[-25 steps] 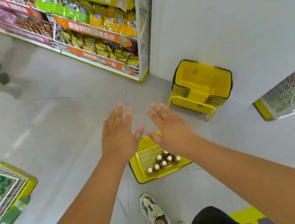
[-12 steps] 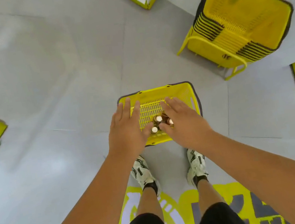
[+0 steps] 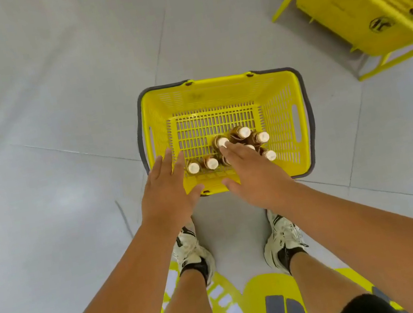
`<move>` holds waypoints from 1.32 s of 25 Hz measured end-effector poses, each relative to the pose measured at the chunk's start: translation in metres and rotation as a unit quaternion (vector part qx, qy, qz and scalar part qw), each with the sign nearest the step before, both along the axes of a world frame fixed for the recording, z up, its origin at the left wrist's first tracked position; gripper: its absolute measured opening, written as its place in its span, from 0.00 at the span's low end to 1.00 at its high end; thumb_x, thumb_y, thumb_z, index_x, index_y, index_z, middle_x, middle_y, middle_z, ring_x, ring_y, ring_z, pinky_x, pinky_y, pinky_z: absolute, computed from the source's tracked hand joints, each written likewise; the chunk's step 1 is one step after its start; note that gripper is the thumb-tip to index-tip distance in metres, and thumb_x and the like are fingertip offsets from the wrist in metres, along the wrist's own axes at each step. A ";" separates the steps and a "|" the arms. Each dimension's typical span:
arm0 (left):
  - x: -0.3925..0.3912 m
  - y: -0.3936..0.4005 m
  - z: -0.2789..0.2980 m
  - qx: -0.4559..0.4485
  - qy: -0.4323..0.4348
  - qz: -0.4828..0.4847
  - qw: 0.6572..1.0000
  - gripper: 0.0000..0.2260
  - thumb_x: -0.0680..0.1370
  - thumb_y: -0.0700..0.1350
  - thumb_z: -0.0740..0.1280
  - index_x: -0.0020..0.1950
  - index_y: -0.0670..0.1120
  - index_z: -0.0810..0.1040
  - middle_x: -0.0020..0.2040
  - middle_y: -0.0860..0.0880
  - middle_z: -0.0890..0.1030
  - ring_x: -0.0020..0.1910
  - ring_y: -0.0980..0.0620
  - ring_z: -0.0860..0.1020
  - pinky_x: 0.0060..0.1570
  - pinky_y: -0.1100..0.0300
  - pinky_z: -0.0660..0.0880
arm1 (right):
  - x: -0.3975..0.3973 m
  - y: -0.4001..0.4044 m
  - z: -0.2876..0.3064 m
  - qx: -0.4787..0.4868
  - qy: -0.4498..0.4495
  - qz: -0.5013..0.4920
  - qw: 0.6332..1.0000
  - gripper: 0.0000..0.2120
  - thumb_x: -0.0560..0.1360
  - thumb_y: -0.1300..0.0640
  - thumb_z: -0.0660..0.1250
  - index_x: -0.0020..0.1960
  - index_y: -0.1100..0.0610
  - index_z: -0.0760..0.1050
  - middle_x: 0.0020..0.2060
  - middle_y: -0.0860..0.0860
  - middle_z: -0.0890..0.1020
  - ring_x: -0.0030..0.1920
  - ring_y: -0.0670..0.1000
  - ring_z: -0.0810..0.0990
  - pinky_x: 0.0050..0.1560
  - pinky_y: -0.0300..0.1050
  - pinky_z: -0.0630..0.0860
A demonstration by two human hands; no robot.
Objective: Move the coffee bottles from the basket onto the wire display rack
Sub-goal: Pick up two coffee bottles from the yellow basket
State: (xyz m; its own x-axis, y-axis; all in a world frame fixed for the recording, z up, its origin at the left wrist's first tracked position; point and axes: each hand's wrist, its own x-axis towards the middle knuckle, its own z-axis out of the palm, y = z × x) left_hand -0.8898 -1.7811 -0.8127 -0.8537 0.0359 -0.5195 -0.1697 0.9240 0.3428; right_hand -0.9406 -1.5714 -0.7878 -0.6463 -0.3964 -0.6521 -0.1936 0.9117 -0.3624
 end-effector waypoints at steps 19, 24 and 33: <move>-0.028 0.010 -0.171 0.035 -0.148 0.077 0.985 0.27 0.78 0.48 0.71 0.76 0.58 0.70 0.67 0.49 0.80 0.64 0.44 0.78 0.56 0.53 0.76 | -0.026 -0.020 -0.200 0.056 -0.003 0.122 0.991 0.23 0.77 0.66 0.65 0.70 0.54 0.71 0.63 0.54 0.77 0.59 0.59 0.78 0.45 0.48 0.65; -0.031 0.016 -0.181 0.121 -0.118 0.110 0.979 0.14 0.78 0.44 0.71 0.63 0.53 0.81 0.54 0.49 0.84 0.53 0.46 0.81 0.51 0.51 0.79 | -0.019 -0.010 -0.208 -0.014 0.013 0.060 0.998 0.16 0.78 0.61 0.64 0.65 0.51 0.75 0.59 0.52 0.79 0.54 0.59 0.80 0.42 0.47 0.68; -0.008 0.014 -0.054 0.173 0.023 0.260 0.950 0.14 0.78 0.52 0.72 0.63 0.53 0.78 0.54 0.56 0.83 0.53 0.55 0.79 0.49 0.59 0.75 | -0.017 0.004 -0.082 -0.181 0.026 -0.157 0.971 0.16 0.76 0.57 0.72 0.64 0.53 0.79 0.55 0.51 0.85 0.56 0.53 0.82 0.53 0.47 0.77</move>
